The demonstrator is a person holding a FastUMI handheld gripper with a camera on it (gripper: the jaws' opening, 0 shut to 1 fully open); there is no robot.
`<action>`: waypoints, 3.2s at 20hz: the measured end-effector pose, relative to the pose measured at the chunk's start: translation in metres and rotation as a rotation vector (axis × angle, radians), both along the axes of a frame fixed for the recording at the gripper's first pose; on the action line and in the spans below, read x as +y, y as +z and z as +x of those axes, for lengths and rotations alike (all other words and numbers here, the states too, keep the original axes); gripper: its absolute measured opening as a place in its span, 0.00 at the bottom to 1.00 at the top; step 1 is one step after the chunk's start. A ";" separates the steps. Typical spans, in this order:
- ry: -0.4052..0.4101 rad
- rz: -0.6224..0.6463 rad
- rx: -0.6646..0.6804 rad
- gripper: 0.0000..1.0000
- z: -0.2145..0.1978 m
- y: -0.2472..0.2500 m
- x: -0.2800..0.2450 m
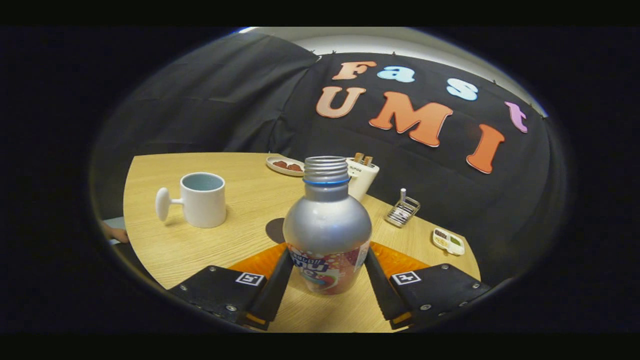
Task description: Take the bottle from table, then pour the juice into the cup, finally place the bottle on the coaster
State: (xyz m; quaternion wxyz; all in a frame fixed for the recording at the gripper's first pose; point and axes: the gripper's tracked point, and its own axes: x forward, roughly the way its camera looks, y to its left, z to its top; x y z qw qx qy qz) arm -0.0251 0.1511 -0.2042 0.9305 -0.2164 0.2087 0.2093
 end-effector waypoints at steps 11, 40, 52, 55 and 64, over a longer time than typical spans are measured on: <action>0.102 -0.165 -0.044 0.77 0.011 -0.002 0.021; 0.269 -0.791 -0.466 0.77 0.056 0.027 0.084; 0.345 -0.928 -0.603 0.77 0.050 0.036 0.107; 0.368 -0.969 -0.646 0.77 0.049 0.040 0.115; 0.401 -1.038 -0.700 0.77 0.050 0.040 0.117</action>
